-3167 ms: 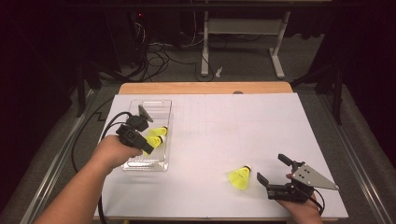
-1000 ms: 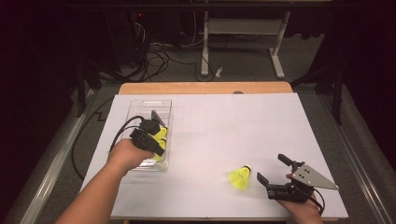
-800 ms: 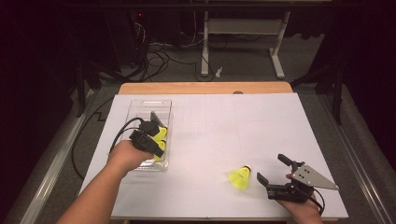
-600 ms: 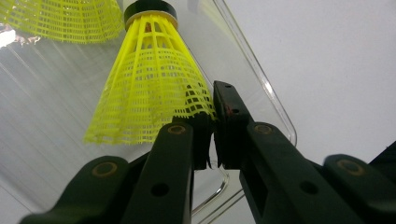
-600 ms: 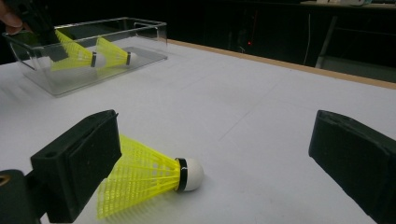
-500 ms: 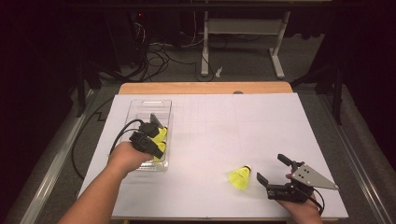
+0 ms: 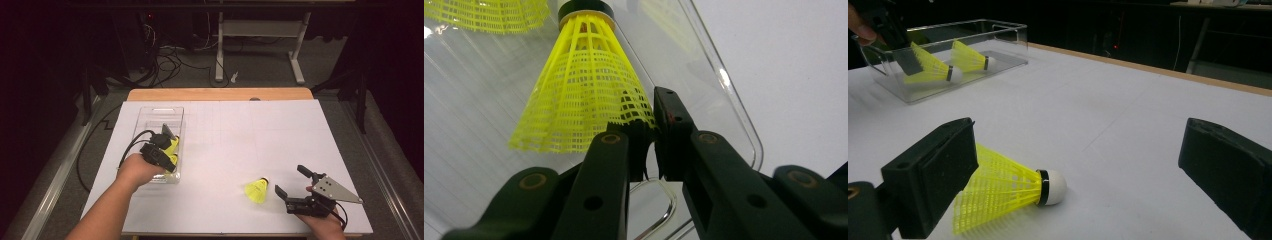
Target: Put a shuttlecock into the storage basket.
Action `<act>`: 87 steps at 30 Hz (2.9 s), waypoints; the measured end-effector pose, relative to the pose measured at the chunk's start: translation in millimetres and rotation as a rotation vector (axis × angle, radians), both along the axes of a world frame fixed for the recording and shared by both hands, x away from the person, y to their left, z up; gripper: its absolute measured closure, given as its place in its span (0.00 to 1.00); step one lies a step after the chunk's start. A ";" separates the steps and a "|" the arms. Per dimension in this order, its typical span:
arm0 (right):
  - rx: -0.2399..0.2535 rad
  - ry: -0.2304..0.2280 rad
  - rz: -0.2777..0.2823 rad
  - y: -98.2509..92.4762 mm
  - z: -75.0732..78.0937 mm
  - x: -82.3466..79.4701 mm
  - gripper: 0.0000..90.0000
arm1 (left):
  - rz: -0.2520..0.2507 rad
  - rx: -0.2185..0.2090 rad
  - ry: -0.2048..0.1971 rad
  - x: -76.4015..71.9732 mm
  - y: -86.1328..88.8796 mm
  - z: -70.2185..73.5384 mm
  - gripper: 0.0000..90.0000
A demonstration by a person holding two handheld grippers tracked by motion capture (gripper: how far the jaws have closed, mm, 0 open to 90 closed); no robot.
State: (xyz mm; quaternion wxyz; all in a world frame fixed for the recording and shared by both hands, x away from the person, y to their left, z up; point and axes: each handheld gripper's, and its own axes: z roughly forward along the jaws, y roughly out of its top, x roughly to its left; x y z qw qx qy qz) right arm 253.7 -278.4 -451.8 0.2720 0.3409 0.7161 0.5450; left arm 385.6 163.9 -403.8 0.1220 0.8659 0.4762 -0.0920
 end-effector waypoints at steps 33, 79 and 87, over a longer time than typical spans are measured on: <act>0.001 -0.001 0.004 0.8 0.3 -0.4 0.03 | 0.017 -0.006 0.033 -4.4 8.2 12.3 0.76; 0.000 0.006 0.004 2.1 -0.2 -0.2 0.03 | -0.003 0.045 -0.020 -13.9 7.8 71.1 0.52; -0.002 0.004 0.005 1.9 -0.2 -0.2 0.03 | -0.027 0.057 -0.024 -16.8 -0.3 71.4 0.41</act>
